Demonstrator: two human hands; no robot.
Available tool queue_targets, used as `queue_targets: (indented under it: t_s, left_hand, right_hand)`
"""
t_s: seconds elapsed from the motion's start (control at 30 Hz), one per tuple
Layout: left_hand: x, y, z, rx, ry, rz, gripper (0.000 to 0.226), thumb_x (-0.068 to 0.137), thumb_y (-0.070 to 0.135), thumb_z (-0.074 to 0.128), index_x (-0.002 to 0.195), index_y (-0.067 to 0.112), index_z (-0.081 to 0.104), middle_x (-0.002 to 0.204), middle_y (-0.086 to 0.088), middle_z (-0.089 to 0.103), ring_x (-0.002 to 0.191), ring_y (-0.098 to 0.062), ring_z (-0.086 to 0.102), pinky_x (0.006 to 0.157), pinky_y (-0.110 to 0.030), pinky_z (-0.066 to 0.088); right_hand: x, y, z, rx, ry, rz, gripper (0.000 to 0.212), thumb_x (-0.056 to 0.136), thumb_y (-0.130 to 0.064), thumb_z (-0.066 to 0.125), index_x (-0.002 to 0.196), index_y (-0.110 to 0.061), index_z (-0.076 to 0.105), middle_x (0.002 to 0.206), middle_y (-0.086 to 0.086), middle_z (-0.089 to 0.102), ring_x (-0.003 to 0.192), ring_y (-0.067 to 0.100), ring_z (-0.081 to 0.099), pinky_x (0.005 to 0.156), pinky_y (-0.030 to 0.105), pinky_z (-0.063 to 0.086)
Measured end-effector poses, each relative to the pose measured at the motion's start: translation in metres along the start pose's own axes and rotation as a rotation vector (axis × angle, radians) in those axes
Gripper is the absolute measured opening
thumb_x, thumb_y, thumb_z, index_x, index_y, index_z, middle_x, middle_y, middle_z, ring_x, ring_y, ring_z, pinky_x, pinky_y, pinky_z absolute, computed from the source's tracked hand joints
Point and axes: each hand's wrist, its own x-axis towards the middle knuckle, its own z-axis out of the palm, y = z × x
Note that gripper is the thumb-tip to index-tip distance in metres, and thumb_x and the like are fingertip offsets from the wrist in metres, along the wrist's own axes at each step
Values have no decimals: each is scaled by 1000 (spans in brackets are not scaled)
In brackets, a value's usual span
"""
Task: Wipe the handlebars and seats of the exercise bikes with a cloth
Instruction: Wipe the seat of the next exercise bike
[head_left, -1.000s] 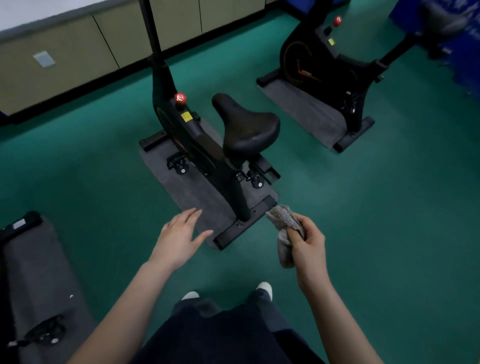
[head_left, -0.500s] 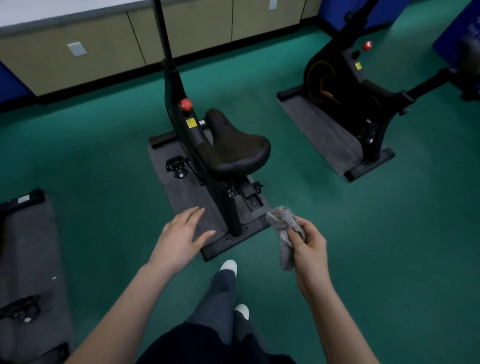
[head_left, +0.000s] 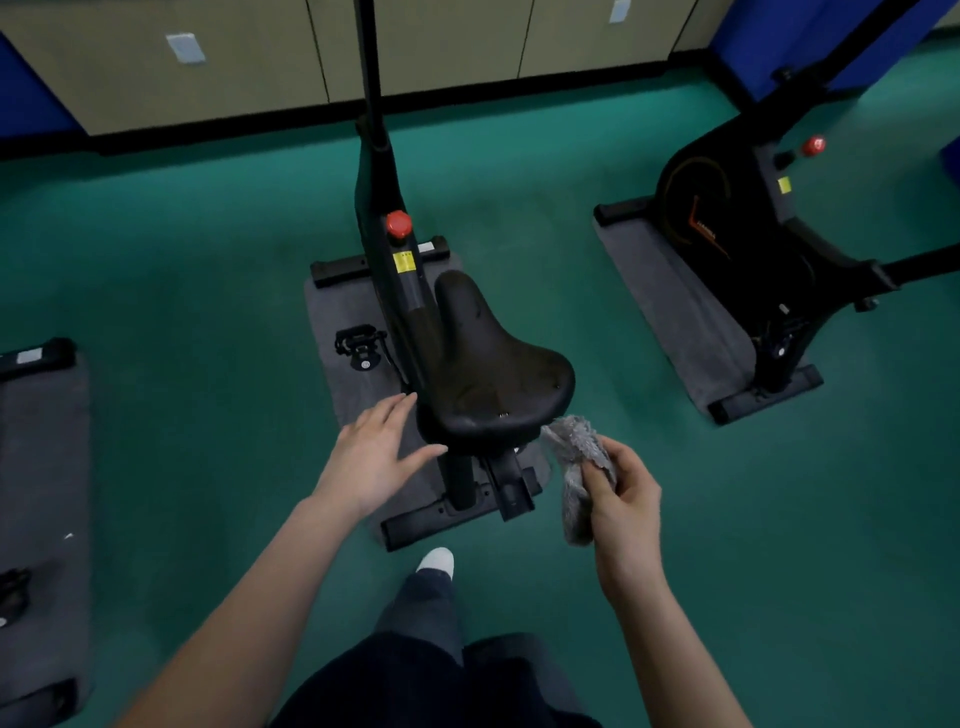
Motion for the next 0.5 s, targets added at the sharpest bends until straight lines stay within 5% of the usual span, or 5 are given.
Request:
queue_targets:
  t_s: [0.13, 0.33, 0.5]
  left_hand:
    - [15, -1, 0, -78, -36, -16, 90, 80, 71, 40, 150, 21, 14, 155, 2, 21, 141, -18, 22, 112, -39, 22]
    - [27, 6, 14, -151, -111, -53, 114, 65, 76, 55, 151, 25, 1, 157, 6, 13, 142, -16, 17, 114, -39, 20]
    - [30, 17, 25, -288, -98, -142, 125, 57, 76, 64, 150, 29, -4, 156, 9, 10, 143, -15, 15, 116, -41, 21]
  right_hand:
    - [34, -19, 16, -76, -27, -124, 29, 90, 3, 52, 101, -21, 63, 97, -6, 67, 90, 4, 62, 82, 18, 48]
    - [115, -58, 53, -214, -189, -344, 26, 88, 5, 50, 104, -11, 62, 94, -15, 63, 86, -11, 57, 79, 7, 43]
    - [180, -74, 94, -325, -364, -441, 26, 89, 0, 49, 110, -10, 61, 94, -9, 63, 84, -2, 57, 77, 11, 44]
